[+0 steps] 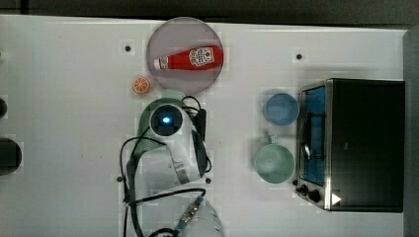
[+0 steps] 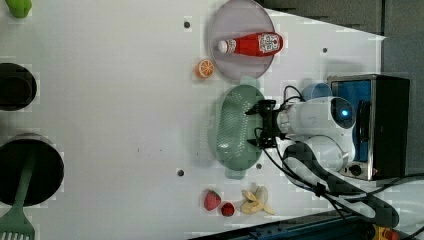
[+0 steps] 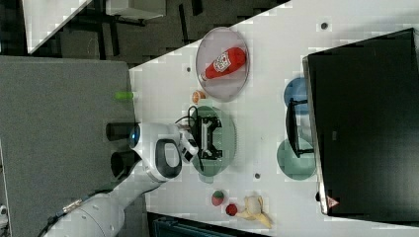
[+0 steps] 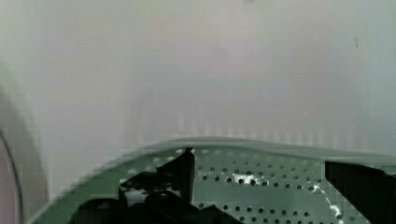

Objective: Drag strainer left to right.

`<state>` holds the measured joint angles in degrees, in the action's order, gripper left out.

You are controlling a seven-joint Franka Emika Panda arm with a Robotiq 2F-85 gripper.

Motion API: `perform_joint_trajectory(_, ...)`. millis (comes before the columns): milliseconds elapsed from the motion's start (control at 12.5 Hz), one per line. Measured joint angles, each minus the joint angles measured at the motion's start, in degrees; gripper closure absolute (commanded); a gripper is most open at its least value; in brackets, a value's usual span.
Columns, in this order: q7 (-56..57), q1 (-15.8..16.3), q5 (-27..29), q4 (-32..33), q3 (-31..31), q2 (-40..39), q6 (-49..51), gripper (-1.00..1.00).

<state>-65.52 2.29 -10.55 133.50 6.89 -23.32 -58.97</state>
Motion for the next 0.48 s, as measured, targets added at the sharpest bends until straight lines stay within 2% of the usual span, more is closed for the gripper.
perform_joint_trajectory(240, 2.8, -1.12, 0.34, 2.69, -2.49, 1.68, -1.96, -1.0)
perform_joint_trajectory(480, 5.65, -0.94, -0.8, 2.8, -4.12, 1.72, -3.19, -1.0)
